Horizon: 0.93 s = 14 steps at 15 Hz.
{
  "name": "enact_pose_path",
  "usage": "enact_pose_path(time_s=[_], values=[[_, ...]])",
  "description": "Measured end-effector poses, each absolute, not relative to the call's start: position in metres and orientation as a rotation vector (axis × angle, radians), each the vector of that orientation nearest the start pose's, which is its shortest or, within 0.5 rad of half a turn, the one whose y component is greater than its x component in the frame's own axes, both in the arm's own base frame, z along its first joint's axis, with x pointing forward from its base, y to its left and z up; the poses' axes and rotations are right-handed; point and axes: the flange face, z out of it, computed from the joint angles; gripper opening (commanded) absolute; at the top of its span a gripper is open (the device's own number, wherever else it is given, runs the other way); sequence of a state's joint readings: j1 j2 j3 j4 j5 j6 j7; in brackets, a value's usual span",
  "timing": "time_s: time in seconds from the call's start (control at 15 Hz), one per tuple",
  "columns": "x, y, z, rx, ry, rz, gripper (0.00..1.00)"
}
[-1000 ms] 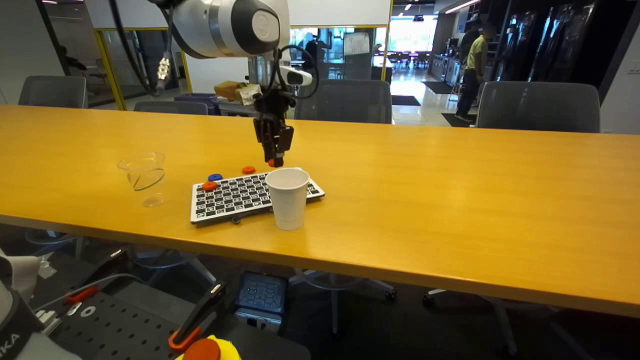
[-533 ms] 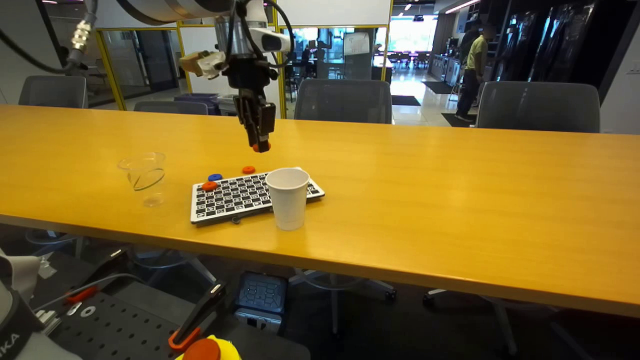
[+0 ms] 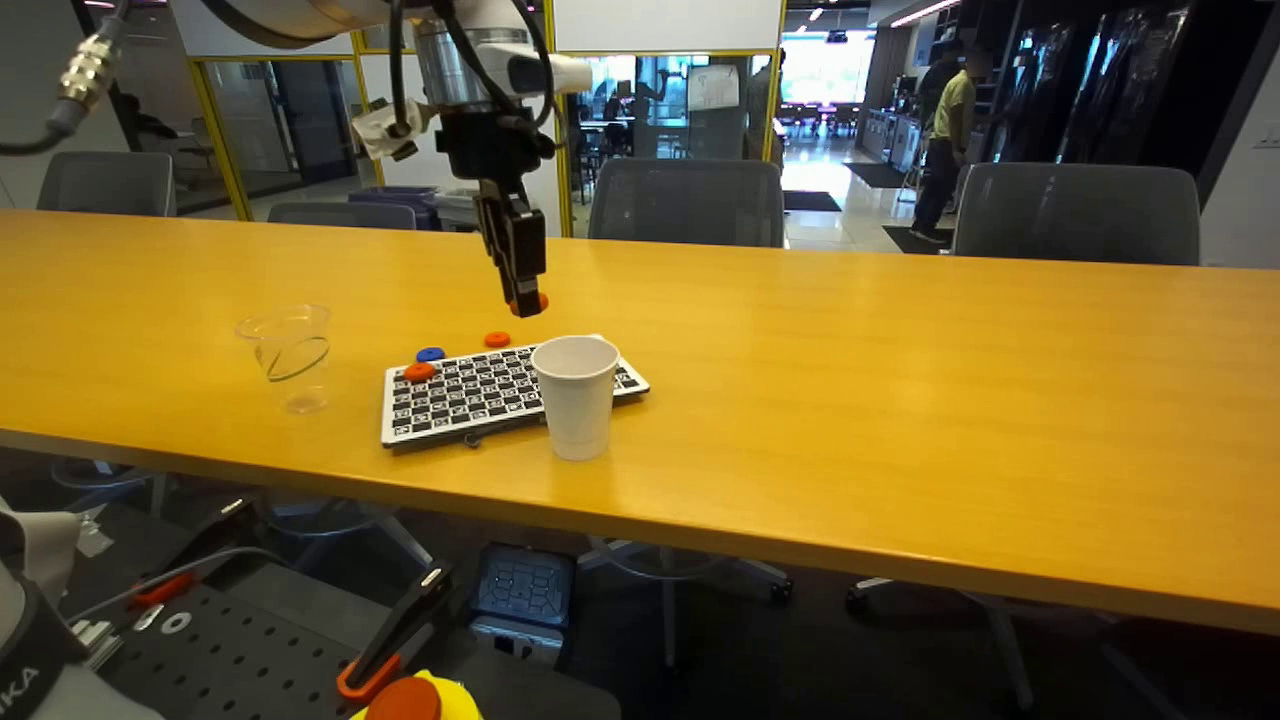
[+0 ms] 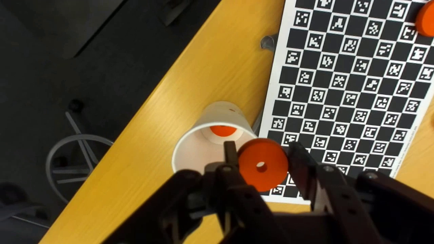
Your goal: Put the four orange rings inside the white cup, put the blue ring inside the clear cup
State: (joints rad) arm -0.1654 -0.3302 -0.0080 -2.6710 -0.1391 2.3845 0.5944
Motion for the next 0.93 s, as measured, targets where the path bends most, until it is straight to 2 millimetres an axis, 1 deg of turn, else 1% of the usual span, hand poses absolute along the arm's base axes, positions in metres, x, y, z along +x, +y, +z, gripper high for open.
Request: enact_pose_path(time_s=[0.33,0.6,0.93], values=[[0.397,-0.087,0.328,-3.026,1.129,-0.038,0.19],[0.408,-0.096,0.313,-3.016,1.152,-0.005,0.19],[0.422,-0.106,0.307,-3.009,1.171,0.008,0.19]])
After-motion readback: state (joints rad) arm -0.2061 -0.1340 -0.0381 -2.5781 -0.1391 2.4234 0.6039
